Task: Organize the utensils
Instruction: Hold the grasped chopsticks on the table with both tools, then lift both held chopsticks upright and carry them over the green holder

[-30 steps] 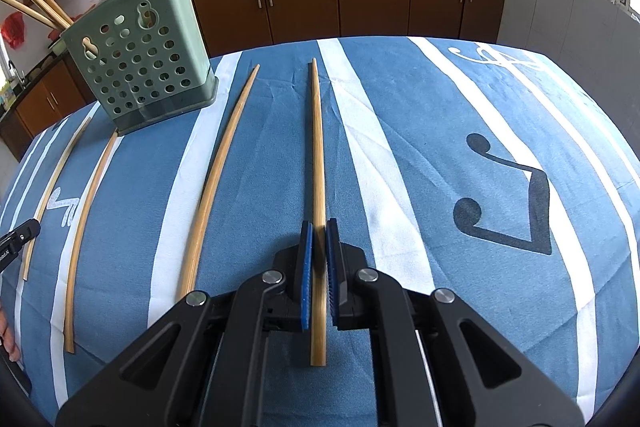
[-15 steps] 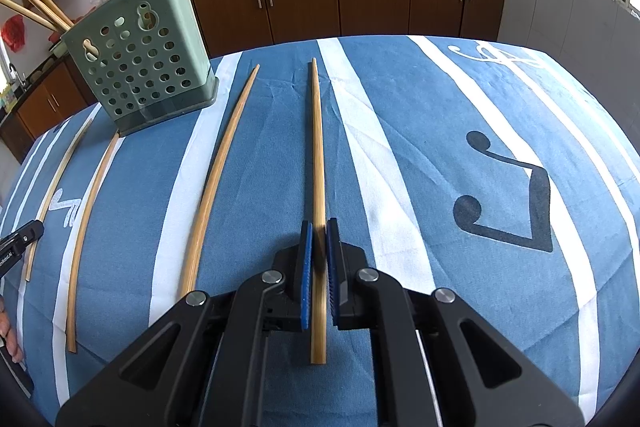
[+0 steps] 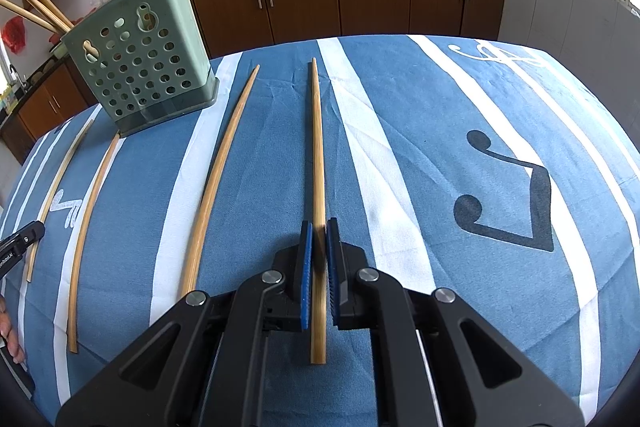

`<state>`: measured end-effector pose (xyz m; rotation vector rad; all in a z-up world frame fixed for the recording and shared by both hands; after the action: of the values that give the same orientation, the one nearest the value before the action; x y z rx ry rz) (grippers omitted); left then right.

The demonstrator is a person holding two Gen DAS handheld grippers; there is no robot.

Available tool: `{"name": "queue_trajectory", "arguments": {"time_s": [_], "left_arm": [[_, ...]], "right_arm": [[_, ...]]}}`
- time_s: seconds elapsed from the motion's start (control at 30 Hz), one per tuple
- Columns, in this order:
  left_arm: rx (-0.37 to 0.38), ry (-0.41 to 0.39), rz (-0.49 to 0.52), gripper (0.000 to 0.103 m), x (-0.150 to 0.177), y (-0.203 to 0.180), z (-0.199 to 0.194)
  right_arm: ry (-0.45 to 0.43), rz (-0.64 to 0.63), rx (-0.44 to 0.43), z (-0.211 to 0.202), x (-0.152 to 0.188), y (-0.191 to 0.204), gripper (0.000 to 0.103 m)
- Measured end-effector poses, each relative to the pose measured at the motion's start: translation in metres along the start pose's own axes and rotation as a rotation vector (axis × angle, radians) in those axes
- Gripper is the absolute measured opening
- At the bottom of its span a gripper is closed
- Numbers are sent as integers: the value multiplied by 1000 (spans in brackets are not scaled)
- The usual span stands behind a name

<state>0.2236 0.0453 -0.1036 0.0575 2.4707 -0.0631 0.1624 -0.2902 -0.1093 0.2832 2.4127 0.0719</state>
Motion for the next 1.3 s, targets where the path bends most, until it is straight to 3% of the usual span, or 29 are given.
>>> {"name": "queue_trajectory", "arguments": {"time_s": [0.33,0.5,0.7,0.9,1.3], "left_arm": [[-12,3,66,24,12,-7,-8],[-8,2,20,8,19,0,-13],[-15,-5,25,8,19,4,-26],[3,-145,0,8,0,8,-73],[50,-366,-26,8,-38,1,-148]], "right_arm": [[3,-14,-17,-5,6,-1,8],[3,-1,-42,-7,7,-4,8],[-81,4,-57,-33,3,-8,7],[-218,38,-71,-73,-17,-17,7],[-379,55,-93,-120,-44,-21,7]]}}
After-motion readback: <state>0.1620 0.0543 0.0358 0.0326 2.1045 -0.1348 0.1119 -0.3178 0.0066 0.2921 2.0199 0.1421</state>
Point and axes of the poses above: each gripper's, at about its wrist camera, not at the fingertips, and z roughly the way its jaws point, y to its left, x to its underside, the point moved 1 cm from there along z, roughly the way its jaws point, and after that the axes turned 1 degree about -x, right-handed, at the moved point
